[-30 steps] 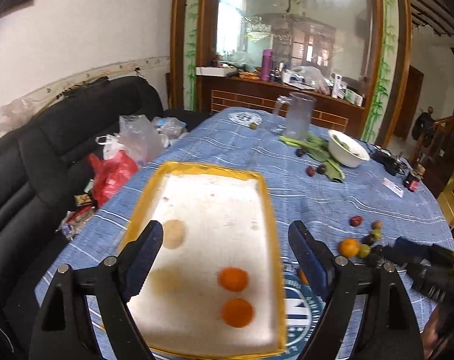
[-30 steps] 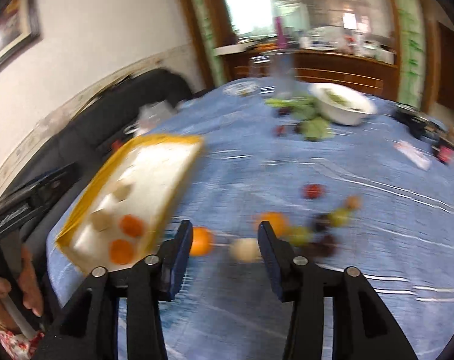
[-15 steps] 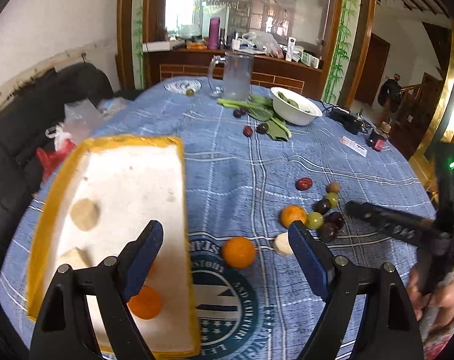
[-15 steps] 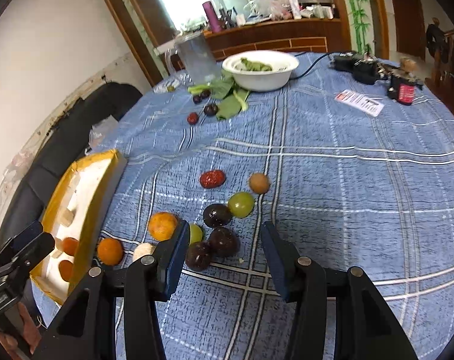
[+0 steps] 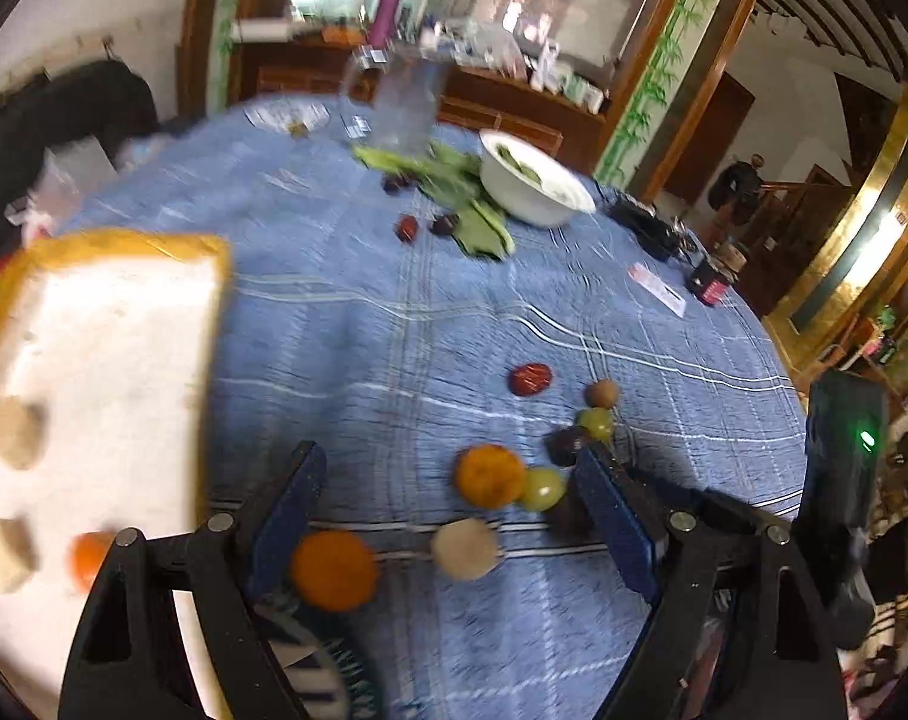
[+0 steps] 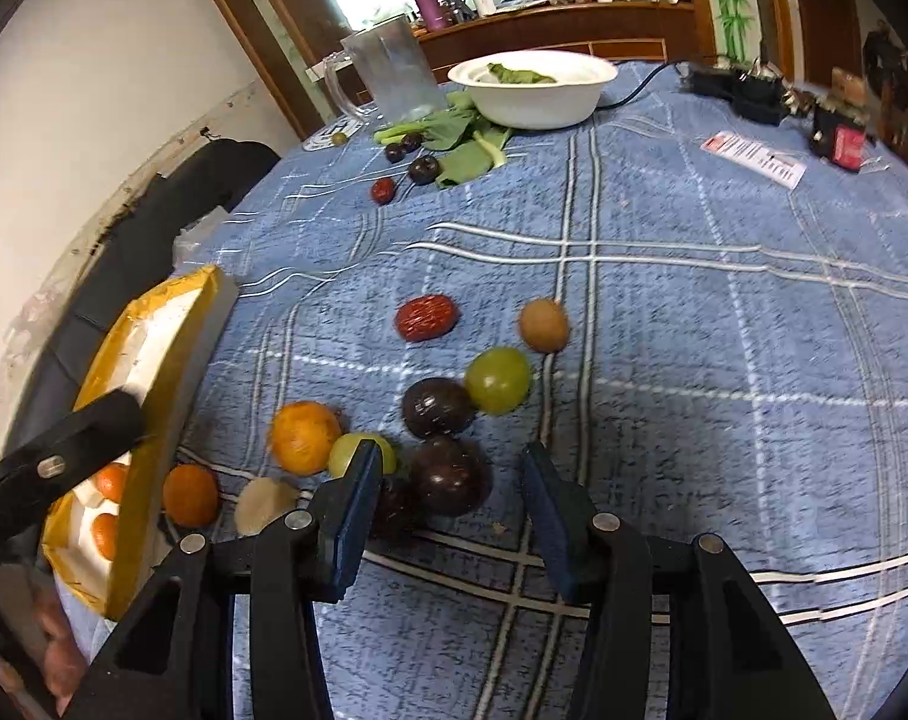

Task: Organize fruits
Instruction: 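Move both open tools back to the fruit pile, then grasp a tangerine with the left tool while the right tool closes on a dark plum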

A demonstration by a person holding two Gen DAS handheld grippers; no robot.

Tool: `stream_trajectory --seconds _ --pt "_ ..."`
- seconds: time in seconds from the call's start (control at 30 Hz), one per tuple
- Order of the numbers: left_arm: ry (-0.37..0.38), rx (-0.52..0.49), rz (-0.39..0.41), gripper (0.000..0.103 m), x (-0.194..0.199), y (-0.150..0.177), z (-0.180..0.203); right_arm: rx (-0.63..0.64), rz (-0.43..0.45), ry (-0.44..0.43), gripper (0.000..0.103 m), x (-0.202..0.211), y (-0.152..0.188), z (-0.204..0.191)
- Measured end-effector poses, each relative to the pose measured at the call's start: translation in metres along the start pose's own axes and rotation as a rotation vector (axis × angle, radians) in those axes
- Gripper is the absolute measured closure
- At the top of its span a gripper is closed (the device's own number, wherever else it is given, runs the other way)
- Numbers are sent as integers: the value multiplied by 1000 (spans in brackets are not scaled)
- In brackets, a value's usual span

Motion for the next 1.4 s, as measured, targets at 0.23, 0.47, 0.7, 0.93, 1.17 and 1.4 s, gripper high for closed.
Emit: stream_trajectory --seconds 0.23,0.47,0.7,0.93,1.17,1.4 --pt "74 85 -152 67 -53 1 -4 -120 -19 -153 65 1 5 14" --pt "86 33 -147 68 -62 6 3 -116 29 -85 65 17 2 17" --pt "28 -60 -106 73 -57 12 12 -114 63 43 65 31 -1 32" --pt "33 -56 -94 73 -52 14 8 -135 89 7 65 37 -1 38" --pt "57 -74 -47 73 -38 12 13 -87 56 40 64 28 3 28" --pt "64 -76 -38 73 -35 12 15 -40 45 82 64 18 3 23"
Point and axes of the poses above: each gripper's, at about its wrist camera, not at the fingertips, and x roughly against the way its jaws point, z to its right, y to its underside, the point moved 3 cm from there along -x, roughly the way its jaws point, and after that the axes turned 9 degrees about x, right-handed, at the moved point
